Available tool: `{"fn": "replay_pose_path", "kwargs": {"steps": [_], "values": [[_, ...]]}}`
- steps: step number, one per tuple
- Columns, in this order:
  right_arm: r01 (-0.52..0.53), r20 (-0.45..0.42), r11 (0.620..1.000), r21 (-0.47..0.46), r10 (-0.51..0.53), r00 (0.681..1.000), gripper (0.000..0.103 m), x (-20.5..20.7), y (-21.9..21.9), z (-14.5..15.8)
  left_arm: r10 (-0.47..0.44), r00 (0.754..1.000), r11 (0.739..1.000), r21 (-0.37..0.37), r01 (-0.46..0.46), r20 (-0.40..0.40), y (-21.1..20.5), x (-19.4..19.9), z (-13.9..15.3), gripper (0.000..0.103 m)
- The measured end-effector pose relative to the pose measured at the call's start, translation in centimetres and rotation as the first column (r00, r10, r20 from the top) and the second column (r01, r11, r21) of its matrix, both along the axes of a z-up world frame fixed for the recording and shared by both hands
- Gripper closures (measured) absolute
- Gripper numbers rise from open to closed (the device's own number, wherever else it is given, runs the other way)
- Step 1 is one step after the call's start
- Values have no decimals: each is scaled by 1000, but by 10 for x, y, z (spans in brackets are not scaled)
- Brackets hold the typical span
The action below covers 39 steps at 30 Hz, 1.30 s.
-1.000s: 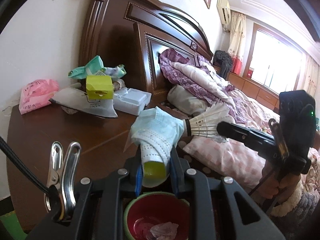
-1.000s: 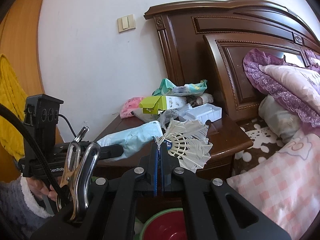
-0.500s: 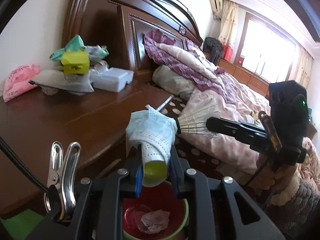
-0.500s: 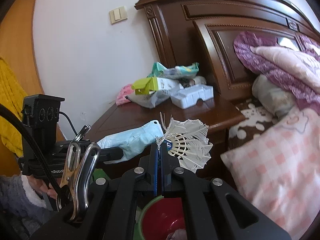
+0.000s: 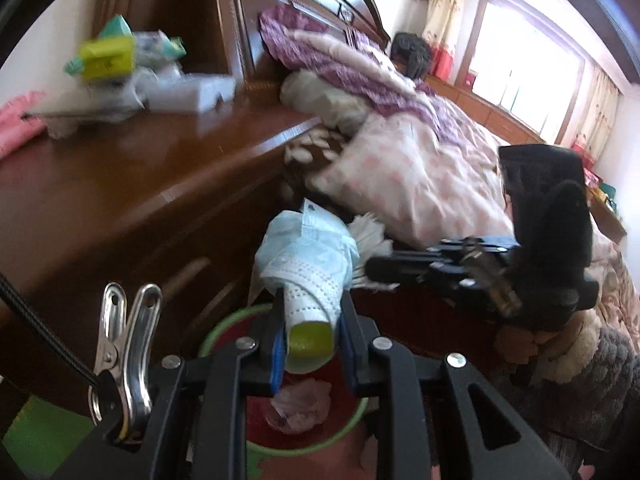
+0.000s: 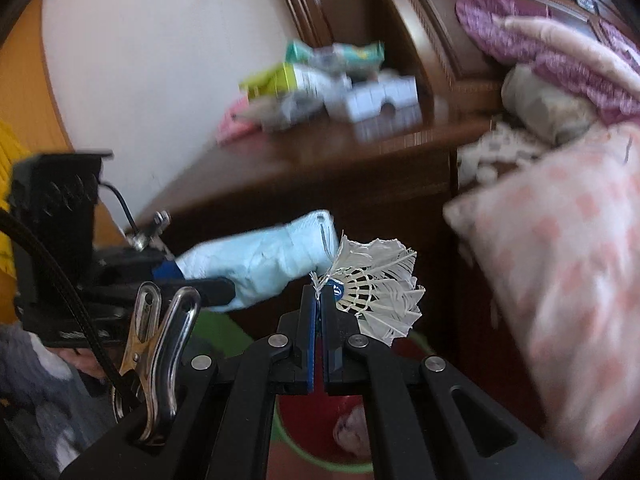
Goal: Collect trash
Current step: 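Carry the shuttlecock over the red bin with the right gripper while the left gripper carries the blue mask there, then open the right gripper to drop the shuttlecock while the left gripper releases the blue mask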
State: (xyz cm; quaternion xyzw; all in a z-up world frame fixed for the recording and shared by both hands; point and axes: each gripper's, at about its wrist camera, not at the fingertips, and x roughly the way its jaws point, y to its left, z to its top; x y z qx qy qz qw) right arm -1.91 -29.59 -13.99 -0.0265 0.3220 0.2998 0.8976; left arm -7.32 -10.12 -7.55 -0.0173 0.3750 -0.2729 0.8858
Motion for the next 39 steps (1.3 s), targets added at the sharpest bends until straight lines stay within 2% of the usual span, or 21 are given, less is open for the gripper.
{"fn": "replay_pose_path", "kwargs": {"steps": [5,9,12,16,22,26,32,34,39], "values": [[6,-127,996,-85,-17,992,101,7,-3,-44,-30,994,998,54,36,-102,-15,2,-38,80],[22,-240,993,-115,-49,970,101,16,-13,-78,-40,977,994,93,61,-209,-25,11,-71,80],[24,-307,990,-139,-66,949,101,23,-16,-97,-31,947,991,115,72,-319,-30,18,-101,80],[22,-387,984,-177,-90,918,101,31,-15,-120,-21,911,982,163,97,-413,-38,20,-130,80],[-2,-453,972,-234,-108,885,100,33,-11,-140,-7,881,976,189,110,-473,-39,21,-150,80],[-16,-501,961,-276,-129,856,100,34,-9,-152,11,851,976,191,105,-525,-37,22,-162,80],[-29,-544,938,-345,-175,821,100,33,-5,-171,-2,840,967,212,139,-543,-43,21,-171,80],[-32,-549,940,-340,-171,818,100,32,-5,-173,-5,840,966,215,144,-542,-43,21,-172,80],[-40,-552,936,-349,-170,817,100,35,-5,-172,11,815,966,216,141,-579,-42,22,-176,80]]}}
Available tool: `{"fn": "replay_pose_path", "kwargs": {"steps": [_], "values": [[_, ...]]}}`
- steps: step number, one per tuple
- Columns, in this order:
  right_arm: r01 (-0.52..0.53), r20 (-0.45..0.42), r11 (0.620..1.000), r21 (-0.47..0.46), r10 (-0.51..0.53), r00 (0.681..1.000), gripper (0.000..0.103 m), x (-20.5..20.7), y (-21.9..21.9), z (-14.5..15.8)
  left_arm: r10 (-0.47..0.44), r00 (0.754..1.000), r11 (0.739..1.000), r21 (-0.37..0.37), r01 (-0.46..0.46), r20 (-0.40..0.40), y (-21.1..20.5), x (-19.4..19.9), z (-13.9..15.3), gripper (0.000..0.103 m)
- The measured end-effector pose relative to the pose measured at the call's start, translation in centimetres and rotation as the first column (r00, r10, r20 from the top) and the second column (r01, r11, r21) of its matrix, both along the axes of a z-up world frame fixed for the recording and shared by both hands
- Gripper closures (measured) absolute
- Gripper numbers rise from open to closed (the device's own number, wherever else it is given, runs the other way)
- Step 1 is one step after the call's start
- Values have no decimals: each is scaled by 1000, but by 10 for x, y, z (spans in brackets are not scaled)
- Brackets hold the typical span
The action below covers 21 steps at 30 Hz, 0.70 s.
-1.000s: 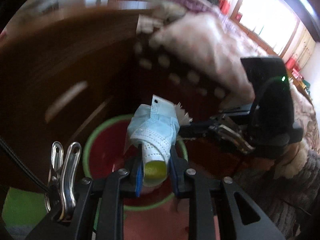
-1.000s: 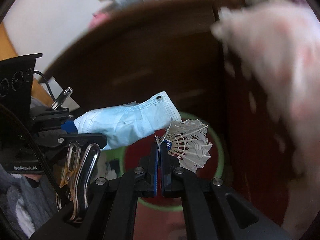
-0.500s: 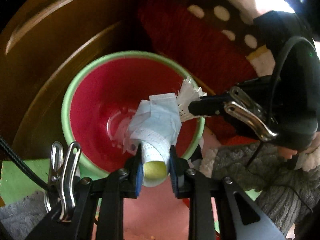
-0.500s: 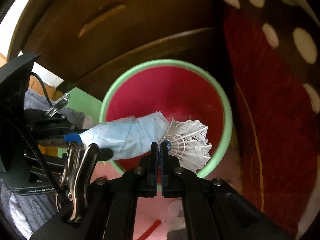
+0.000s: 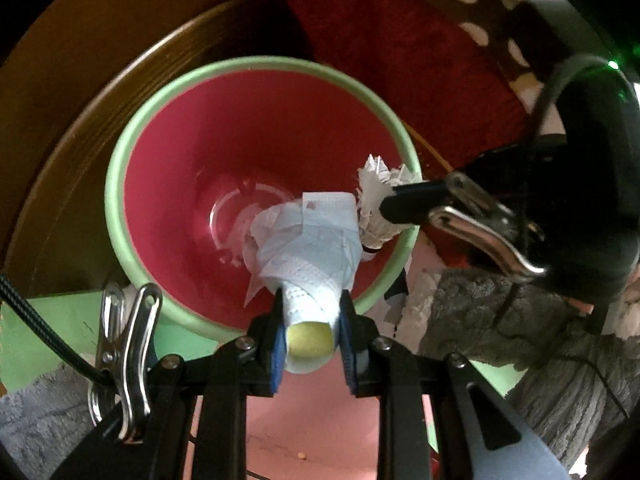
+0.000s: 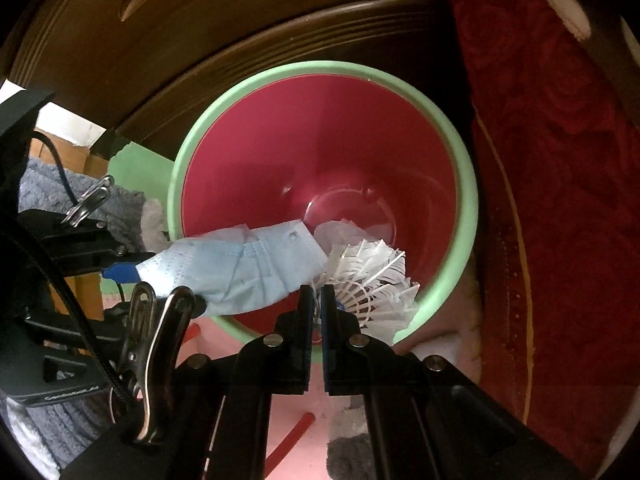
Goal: Collect trash
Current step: 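Open the right gripper to drop the shuttlecock while the left gripper releases the blue mask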
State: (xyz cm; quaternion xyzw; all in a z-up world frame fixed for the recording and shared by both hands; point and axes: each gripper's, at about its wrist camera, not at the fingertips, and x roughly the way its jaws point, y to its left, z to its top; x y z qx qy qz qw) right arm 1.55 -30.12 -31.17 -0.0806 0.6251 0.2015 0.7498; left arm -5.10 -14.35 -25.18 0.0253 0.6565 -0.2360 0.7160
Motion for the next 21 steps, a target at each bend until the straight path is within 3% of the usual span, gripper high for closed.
{"fn": "replay_pose_path", "kwargs": {"steps": [8,11,16,18,21], "values": [[-10,-5,1000,-28,10,1000,100,0,13,-5,11,1000,1000,17,-11,-2,2,4,-10,79],[-12,-7,999,-36,11,1000,99,0,13,-5,28,1000,999,43,-28,-3,0,3,-13,67],[-12,-12,999,-38,11,1000,81,3,15,-8,49,999,998,45,-49,4,3,3,-13,54],[-11,-29,999,-35,10,1000,60,5,15,-10,54,998,998,38,-55,9,5,3,-10,48],[-21,7,998,-64,22,1000,50,3,17,-7,62,998,998,25,-62,15,5,2,-11,31]]}}
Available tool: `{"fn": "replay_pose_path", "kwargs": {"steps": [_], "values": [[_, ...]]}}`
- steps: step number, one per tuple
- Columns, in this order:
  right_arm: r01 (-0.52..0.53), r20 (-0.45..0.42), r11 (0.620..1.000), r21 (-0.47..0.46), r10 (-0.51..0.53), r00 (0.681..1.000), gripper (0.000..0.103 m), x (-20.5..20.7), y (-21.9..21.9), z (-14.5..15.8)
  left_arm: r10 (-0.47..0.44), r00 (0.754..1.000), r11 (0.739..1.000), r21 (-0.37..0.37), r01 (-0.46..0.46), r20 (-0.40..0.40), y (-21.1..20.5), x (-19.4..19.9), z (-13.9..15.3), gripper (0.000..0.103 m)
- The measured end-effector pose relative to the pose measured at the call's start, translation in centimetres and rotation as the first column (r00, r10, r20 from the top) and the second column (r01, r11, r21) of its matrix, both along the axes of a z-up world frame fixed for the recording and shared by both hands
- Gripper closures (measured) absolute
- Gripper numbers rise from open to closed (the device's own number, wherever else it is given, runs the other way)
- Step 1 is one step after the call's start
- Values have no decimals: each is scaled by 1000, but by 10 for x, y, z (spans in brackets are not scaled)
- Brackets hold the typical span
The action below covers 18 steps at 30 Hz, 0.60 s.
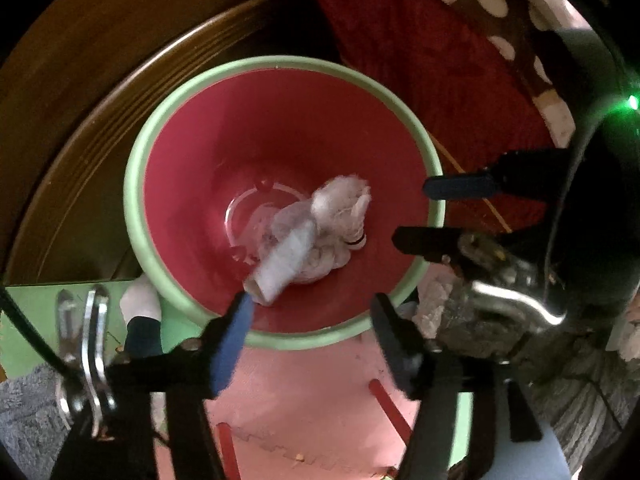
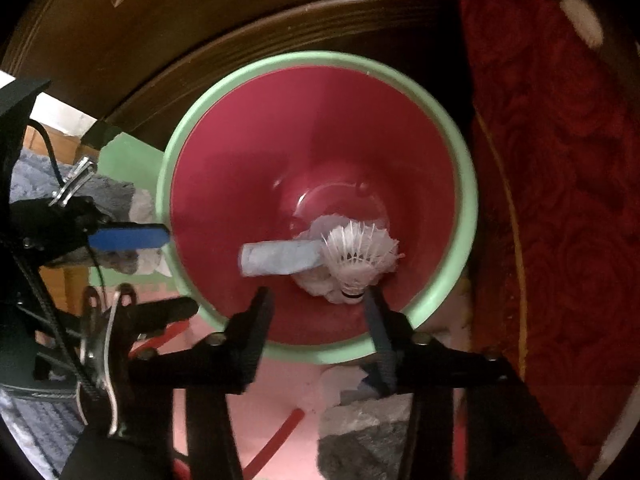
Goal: Collect trash
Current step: 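Open the right gripper to drop the shuttlecock while the left gripper releases the blue mask, then raise both open grippers up out of the red bin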
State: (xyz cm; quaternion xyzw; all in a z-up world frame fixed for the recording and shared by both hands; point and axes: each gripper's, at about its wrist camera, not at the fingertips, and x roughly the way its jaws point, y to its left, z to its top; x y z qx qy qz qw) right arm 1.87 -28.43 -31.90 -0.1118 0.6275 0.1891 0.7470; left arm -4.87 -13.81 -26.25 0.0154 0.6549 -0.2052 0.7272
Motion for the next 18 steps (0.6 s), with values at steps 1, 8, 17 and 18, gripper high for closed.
{"fn": "replay_pose_path", "kwargs": {"steps": [1,8,17,18], "values": [[-10,6,1000,-9,10,1000,48,-1,1,1,6,1000,1000,3,-6,5,1,0,0,24],[-67,18,997,-22,68,998,38,-4,7,1,1,1000,1000,14,-1,17,0,-1,2,22],[-44,35,999,-30,45,998,38,-5,2,10,-8,999,1000,28,7,37,0,-4,6,22],[-42,39,999,-22,43,998,38,-5,1,13,-9,999,1000,27,8,39,1,-4,6,22]]}}
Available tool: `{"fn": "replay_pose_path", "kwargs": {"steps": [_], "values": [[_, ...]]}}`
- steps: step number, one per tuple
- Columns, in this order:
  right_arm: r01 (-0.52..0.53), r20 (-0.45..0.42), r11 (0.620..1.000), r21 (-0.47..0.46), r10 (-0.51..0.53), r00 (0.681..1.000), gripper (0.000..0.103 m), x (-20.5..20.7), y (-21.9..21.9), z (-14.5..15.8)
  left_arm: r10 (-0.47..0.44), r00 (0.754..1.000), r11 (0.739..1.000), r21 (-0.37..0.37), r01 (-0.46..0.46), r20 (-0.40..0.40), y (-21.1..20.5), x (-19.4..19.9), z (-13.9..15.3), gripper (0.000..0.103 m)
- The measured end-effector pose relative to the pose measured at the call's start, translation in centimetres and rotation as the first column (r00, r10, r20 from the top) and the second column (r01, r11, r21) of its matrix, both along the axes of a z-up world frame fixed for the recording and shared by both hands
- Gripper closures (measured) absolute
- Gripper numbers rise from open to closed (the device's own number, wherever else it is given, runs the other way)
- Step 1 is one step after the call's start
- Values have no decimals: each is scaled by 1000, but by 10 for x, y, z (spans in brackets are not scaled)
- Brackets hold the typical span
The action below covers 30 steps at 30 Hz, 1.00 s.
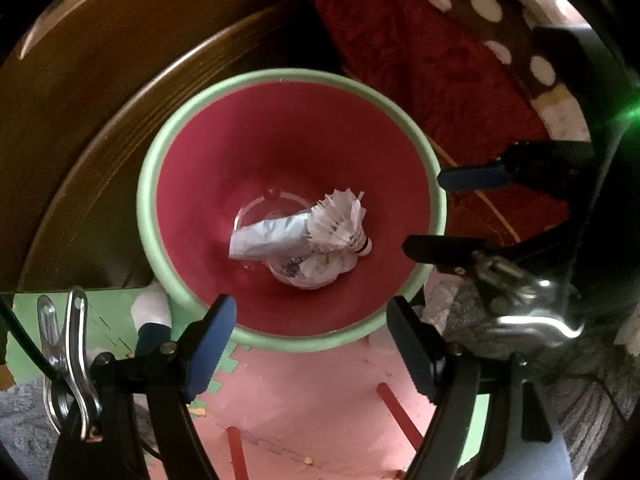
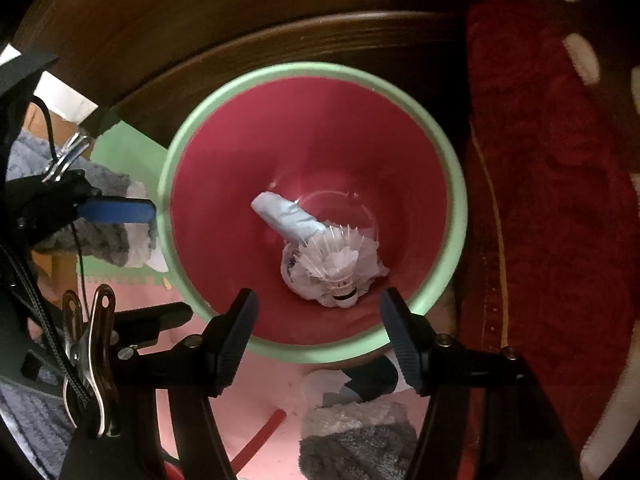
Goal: Collect trash
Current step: 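Raise both open grippers up out of the red bin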
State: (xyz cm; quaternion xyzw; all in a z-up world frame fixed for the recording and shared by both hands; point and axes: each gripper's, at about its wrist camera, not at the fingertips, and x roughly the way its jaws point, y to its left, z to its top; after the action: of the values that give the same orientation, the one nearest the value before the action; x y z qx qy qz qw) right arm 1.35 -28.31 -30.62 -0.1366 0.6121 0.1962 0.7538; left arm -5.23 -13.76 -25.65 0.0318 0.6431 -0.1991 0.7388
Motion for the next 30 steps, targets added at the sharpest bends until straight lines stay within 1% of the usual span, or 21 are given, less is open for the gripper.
{"fn": "replay_pose_path", "kwargs": {"steps": [4,11,15,18,21,25,28,30], "values": [[0,13,999,40,-1,1000,38,-3,-4,13,0,1000,1000,-9,0,20,1,2,8,22],[-1,37,998,68,-2,999,38,-6,-5,26,-21,996,1000,2,21,83,-3,2,22,22],[12,28,996,90,-15,1000,38,-5,-9,32,-26,993,1000,3,26,112,-5,2,30,22],[24,31,994,108,-27,999,38,-5,-11,38,-30,988,999,18,27,152,-8,0,37,23],[43,21,990,135,-47,999,38,-4,-15,43,-39,982,999,12,38,182,-10,-1,45,23],[52,34,989,138,-57,998,38,-3,-19,47,-35,978,999,9,34,208,-10,-2,50,23],[57,39,990,129,-62,997,38,-2,-18,48,-22,976,999,-23,28,219,-7,-3,55,23],[46,53,992,116,-52,997,38,-3,-16,49,-19,973,999,-32,28,231,-7,-4,58,23]]}}
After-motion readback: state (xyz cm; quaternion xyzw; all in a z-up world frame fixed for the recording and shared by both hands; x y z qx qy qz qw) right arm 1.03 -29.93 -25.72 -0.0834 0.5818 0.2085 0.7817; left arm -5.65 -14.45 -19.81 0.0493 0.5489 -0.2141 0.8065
